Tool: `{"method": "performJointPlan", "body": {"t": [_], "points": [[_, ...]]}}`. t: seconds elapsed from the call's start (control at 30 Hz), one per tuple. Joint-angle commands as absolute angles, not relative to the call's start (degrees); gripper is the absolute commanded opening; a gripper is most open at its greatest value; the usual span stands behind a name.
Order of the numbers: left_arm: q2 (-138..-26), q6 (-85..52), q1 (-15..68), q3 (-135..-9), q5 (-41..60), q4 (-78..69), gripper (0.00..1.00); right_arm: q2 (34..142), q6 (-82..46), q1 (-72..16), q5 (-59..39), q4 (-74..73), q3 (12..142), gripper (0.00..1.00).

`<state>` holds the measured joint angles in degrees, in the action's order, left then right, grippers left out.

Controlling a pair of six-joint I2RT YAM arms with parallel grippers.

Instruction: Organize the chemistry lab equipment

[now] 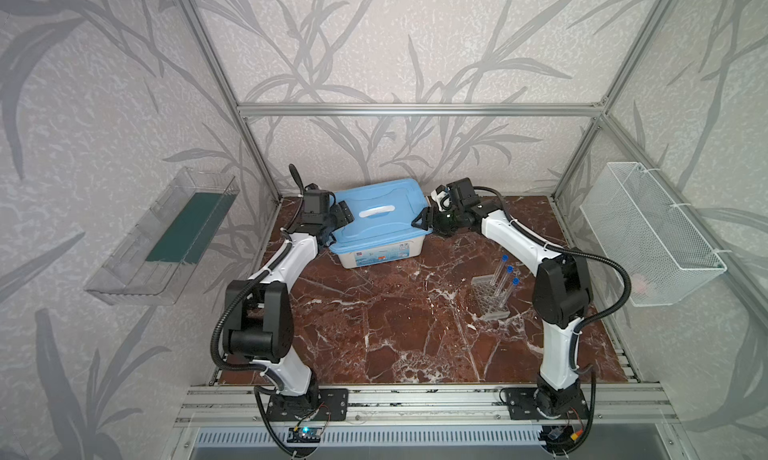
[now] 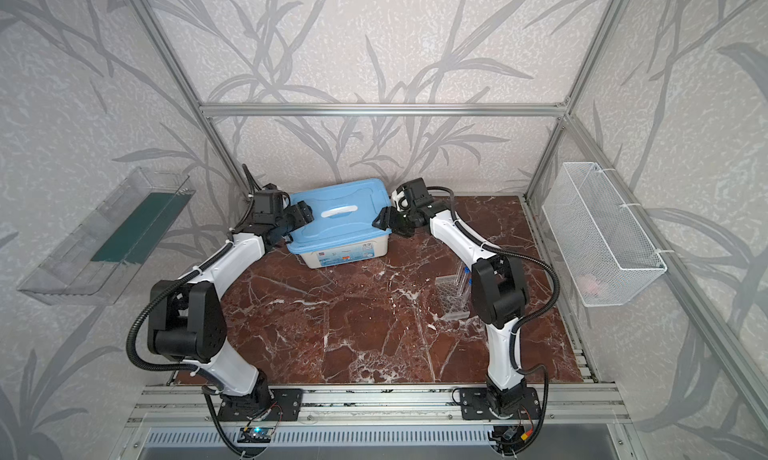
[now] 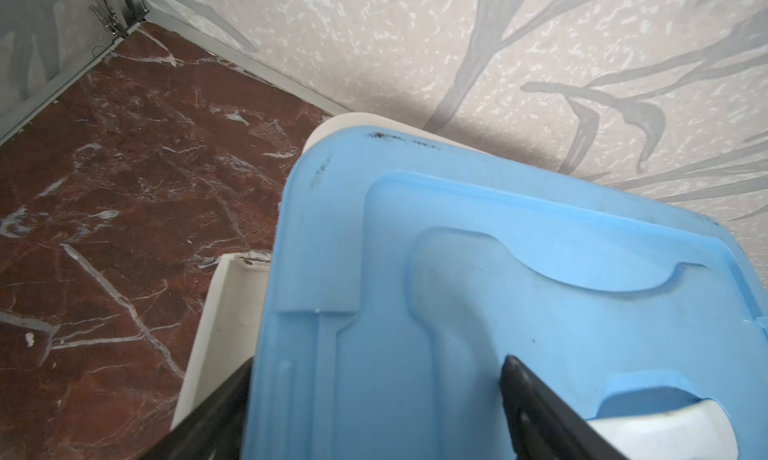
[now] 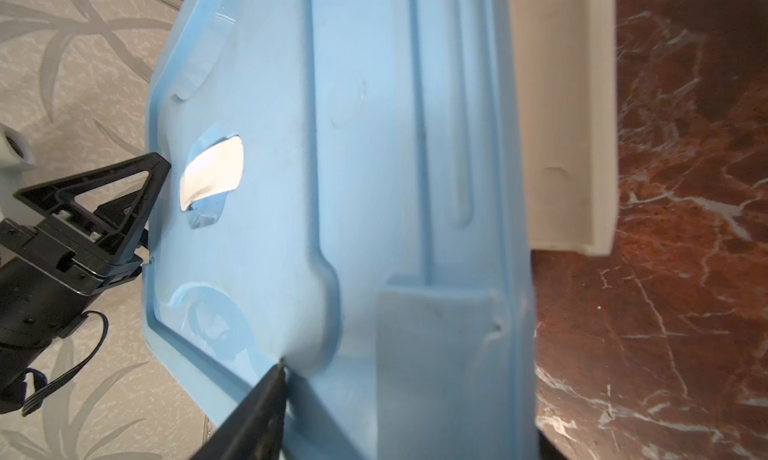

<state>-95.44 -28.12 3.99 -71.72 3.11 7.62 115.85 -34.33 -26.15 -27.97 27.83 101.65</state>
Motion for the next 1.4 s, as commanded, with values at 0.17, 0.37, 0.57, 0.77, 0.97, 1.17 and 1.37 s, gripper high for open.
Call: {"method": "performJointPlan", "body": {"t": [0.17, 0.37, 0.57, 0.77, 0.97, 1.17, 1.37], "points": [[-99.4, -26.7, 4.9, -74.1, 1.6, 18.5, 0.84, 120.4, -31.5, -26.6, -24.7, 37.2, 109.4, 0.7], [-103.7, -24.4, 4.9, -80.2, -0.1, 22.0, 0.77, 121.5, -29.3, -25.7, -19.0, 42.3, 112.2, 0.71], [-105.3, -24.9, 4.5, -81.9, -3.9, 23.1, 0.7, 122.7, -25.9, -23.8, -20.6, 45.8, 116.8, 0.72], [-105.7, -24.5, 4.1, -82.1, -4.5, 22.8, 0.65, 121.9, -24.8, -23.2, -20.1, 44.9, 117.1, 0.71], [-106.8, -25.9, 2.5, -82.5, -2.3, 22.2, 0.61, 124.5, -24.1, -23.0, -22.3, 46.1, 120.8, 0.61], [-105.6, -26.7, 2.6, -81.8, -0.3, 23.1, 0.59, 125.8, -23.2, -23.5, -22.4, 46.7, 121.4, 0.59], [-103.1, -27.0, 2.6, -78.5, 1.3, 19.9, 0.65, 129.8, -20.6, -23.3, -18.6, 52.0, 127.8, 0.57]]}}
